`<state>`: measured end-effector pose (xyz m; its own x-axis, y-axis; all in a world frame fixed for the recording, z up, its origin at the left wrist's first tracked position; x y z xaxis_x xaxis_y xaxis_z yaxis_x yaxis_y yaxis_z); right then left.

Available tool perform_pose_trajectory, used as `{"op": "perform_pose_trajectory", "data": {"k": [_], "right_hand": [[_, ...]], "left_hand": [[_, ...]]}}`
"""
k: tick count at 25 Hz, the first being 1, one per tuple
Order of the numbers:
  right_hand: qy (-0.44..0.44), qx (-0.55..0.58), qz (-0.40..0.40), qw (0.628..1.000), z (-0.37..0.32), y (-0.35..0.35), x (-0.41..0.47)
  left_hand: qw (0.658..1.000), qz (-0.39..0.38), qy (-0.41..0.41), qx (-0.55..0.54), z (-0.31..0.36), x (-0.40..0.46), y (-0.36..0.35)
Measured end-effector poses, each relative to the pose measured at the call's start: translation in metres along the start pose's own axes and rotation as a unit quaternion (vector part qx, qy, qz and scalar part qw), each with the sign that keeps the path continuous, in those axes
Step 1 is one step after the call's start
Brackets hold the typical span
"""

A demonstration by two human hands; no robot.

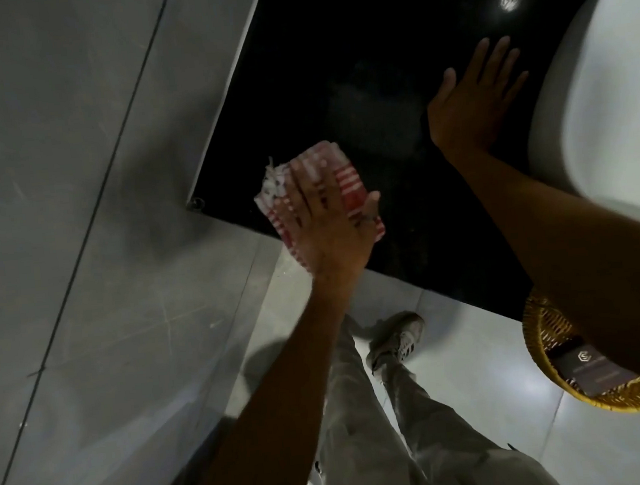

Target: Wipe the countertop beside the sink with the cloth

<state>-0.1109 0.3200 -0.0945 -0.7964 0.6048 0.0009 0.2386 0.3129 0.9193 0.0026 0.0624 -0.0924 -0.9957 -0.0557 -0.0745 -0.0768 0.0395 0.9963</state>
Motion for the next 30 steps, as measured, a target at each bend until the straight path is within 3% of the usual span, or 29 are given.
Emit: {"op": "perform_pose_trajectory", "data": {"k": [3,8,10,14,16,19,20,22,26,28,30], "right_hand": [[0.002,-0.013,-0.008,1.000,0.004,0.002,-0.001],[0.019,-0.002,-0.021,1.000,0.001,0.007,0.003],[-0.013,-0.008,0.028,0.999,0.045,0.039,0.038],[0.005,-0.015,0.019,1.000,0.024,0.025,0.026],[0.014,0.003,0.010,1.000,0.005,0.019,0.026],[0.022,0.025,0.047,0.998,-0.013,0.030,0.082],[0.023,0.033,0.051,0.998,-0.018,0.030,0.086],[0.033,0.024,0.050,0.998,-0.019,0.024,0.081],[0.026,0.025,0.021,0.999,-0.011,0.014,0.072],[0.024,0.027,0.008,0.999,-0.004,0.010,0.062],[0.021,0.028,-0.007,0.999,0.011,0.006,0.041]], "left_hand": [[0.998,0.000,-0.066,-0.014,0.042,-0.028,-0.001],[0.996,0.014,-0.086,-0.015,0.037,-0.013,-0.002],[0.993,0.058,-0.104,0.006,0.054,0.025,0.004],[0.994,0.095,-0.023,0.045,-0.078,0.092,0.008],[0.996,0.067,-0.029,0.050,-0.099,0.105,0.002],[0.996,0.074,-0.019,0.052,-0.062,0.156,0.018],[0.994,0.084,-0.044,0.055,-0.049,0.162,0.025],[0.975,0.090,-0.172,0.106,-0.005,0.144,0.025],[0.909,0.110,-0.393,0.083,0.085,0.099,0.024],[0.873,0.120,-0.468,0.068,0.085,0.066,0.015],[0.863,0.094,-0.489,0.087,0.059,0.035,0.002]]}}
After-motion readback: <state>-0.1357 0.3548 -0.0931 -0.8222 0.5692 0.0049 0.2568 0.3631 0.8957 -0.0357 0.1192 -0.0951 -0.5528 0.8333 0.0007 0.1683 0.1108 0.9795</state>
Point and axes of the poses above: each hand's wrist, its own x-axis towards the middle knuckle, its own y-axis out of the back of the hand, z = x × y, the point moved 6 cm from there along x, towards the middle knuckle, and after that the axes turned 13 degrees about x, right-handed, at the moved point
